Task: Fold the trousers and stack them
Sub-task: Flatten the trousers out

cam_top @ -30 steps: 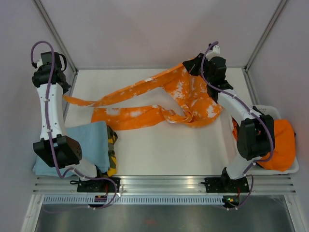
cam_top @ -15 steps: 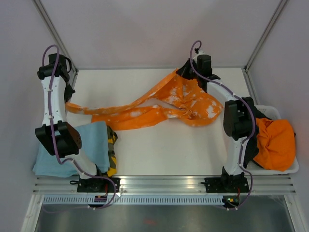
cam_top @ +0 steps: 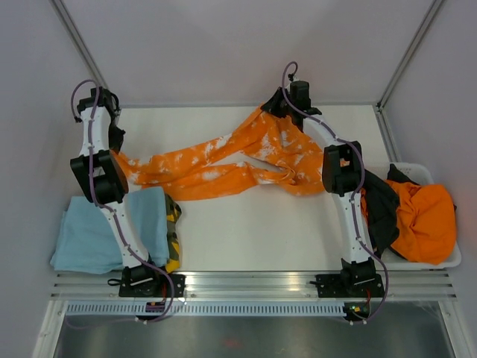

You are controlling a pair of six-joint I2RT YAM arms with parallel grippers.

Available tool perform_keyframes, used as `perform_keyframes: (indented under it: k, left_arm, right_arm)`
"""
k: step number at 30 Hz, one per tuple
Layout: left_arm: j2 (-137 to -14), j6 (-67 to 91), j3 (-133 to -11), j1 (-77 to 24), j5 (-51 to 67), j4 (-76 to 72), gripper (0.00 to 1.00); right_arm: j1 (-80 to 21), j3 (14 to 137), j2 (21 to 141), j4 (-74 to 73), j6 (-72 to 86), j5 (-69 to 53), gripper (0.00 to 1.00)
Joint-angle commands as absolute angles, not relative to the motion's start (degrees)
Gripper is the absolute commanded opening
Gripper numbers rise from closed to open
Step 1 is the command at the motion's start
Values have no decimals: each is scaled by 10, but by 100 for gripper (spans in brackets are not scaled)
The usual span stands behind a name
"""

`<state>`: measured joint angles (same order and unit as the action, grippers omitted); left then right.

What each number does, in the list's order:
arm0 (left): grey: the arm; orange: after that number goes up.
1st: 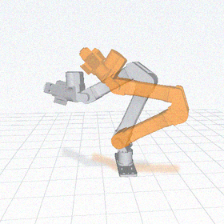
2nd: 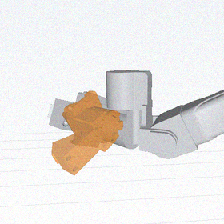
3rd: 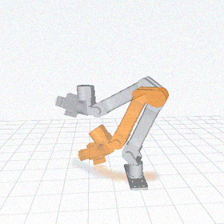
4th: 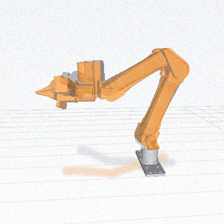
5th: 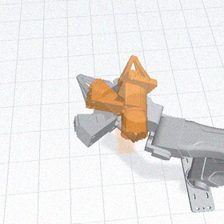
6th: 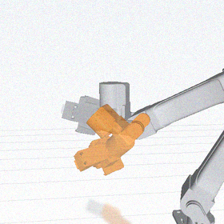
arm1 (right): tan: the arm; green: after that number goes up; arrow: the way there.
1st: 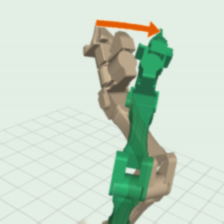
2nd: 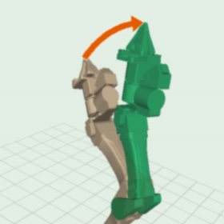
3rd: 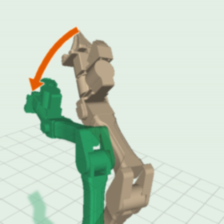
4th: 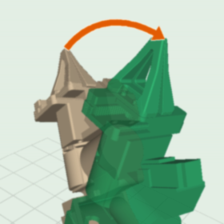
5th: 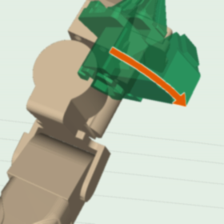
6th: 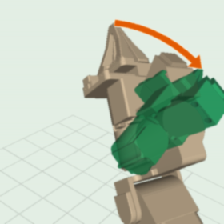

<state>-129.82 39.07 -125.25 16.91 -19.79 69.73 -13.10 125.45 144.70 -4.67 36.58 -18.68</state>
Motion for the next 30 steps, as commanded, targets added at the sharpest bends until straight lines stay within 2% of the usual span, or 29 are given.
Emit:
perform_keyframes:
  k: [1, 2, 3, 6, 7, 10, 12, 13, 14, 17, 21, 25, 27, 30]
  left_arm:
    - [-1291, 571, -1284, 171, -202, 667, 2]
    - [-1292, 589, -1281, 171, -204, 667, 2]
    - [-1294, 601, -1279, 172, -200, 650, 2]
    - [-1304, 632, -1279, 175, -165, 606, 4]
    - [-1315, 623, -1283, 174, -138, 591, 7]
    - [-1331, 627, -1307, 174, -116, 583, 11]
    - [-1330, 619, -1308, 174, -110, 577, 18]
    - [-1319, 608, -1306, 174, -106, 570, 42]
    - [-1314, 597, -1303, 174, -99, 563, 56]
    - [-1283, 543, -1303, 169, -84, 558, 82]
    - [-1201, 400, -1243, 127, -104, 530, 85]
    - [-1097, 285, -1162, 93, -128, 498, 89]
    - [-1056, 245, -1109, 89, -116, 486, 90]
    - [-974, 210, -1030, 89, -111, 459, 90]
  right_arm:
    - [-127, 1281, 1462, 19, 399, -187, 25]
    - [-127, 1276, 1463, 35, 405, -193, 48]
    - [-127, 1275, 1463, 46, 407, -194, 59]
    - [-123, 1280, 1450, 19, 387, -192, 69]
    - [-120, 1274, 1443, 10, 374, -188, 74]
    - [-99, 1224, 1392, 2, 357, -187, 79]
    - [-81, 1178, 1348, -25, 339, -188, 82]
    - [-76, 1152, 1319, -34, 324, -182, 83]
    - [-65, 1139, 1306, -56, 316, -172, 84]
    - [-51, 1091, 1270, -82, 283, -128, 85]
    - [-41, 1081, 1276, -126, 230, -70, 85]
    - [-41, 1140, 1331, -195, 180, -47, 80]
    - [-41, 1171, 1361, -221, 162, -40, 80]
    - [-42, 1208, 1393, -252, 128, -10, 85]
